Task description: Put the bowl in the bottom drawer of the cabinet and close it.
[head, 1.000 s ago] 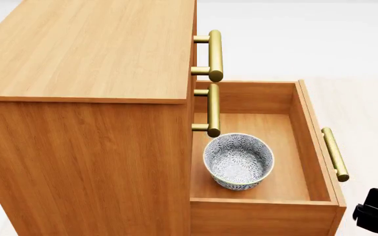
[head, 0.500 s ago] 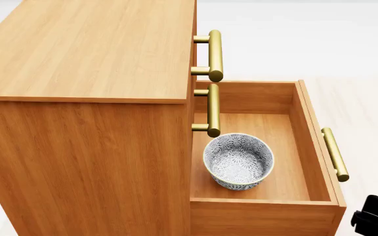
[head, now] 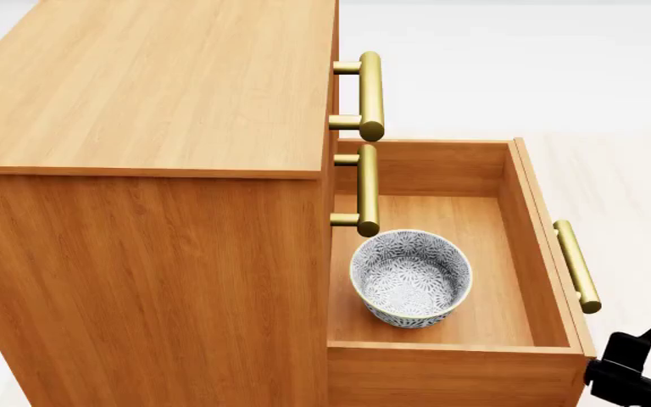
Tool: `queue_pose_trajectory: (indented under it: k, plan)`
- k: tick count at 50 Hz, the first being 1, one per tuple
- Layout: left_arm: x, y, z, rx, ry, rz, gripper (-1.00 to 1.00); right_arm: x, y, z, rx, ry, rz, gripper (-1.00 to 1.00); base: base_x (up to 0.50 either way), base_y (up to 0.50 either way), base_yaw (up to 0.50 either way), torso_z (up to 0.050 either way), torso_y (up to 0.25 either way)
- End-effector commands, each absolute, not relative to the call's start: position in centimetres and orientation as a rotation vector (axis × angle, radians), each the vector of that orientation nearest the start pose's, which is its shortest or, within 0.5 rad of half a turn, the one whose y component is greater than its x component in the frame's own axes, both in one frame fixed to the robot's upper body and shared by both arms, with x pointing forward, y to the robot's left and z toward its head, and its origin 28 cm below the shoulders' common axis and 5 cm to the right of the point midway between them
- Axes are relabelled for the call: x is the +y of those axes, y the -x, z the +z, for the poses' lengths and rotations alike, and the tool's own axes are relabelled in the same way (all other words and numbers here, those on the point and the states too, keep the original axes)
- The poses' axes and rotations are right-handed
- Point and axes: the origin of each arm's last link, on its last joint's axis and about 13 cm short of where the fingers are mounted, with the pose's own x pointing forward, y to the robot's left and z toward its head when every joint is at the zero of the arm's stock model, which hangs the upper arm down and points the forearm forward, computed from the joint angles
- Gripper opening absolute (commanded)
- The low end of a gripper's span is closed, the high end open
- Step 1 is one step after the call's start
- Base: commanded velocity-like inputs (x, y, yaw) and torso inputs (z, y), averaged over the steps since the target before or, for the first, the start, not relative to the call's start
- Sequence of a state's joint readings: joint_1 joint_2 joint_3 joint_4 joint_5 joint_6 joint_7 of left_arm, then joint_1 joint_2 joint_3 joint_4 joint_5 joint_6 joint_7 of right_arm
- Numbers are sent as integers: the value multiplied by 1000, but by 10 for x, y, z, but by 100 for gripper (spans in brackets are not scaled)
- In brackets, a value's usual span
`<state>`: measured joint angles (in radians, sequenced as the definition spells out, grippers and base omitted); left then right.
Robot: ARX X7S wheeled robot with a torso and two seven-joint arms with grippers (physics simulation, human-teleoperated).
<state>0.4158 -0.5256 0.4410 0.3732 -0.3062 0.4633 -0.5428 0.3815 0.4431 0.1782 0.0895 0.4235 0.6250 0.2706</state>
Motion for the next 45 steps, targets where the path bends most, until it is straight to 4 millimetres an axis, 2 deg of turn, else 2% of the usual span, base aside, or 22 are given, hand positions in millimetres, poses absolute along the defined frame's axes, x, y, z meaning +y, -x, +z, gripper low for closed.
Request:
queue_pose_trajectory:
  k: [1,43,45]
  plan:
    - [213,-95,44,-167,166,-10,100,-233,-275,84,271,-48,-425,100,0,0,0,0,0]
    - [213,-96,44,-166,167,-5,100,-214,-282,83,274,-40,-297,100,0,0,0,0,0]
    - [213,-96,39,-166,168,-5,100,-214,-282,83,274,-40,-292,100,0,0,0,0,0]
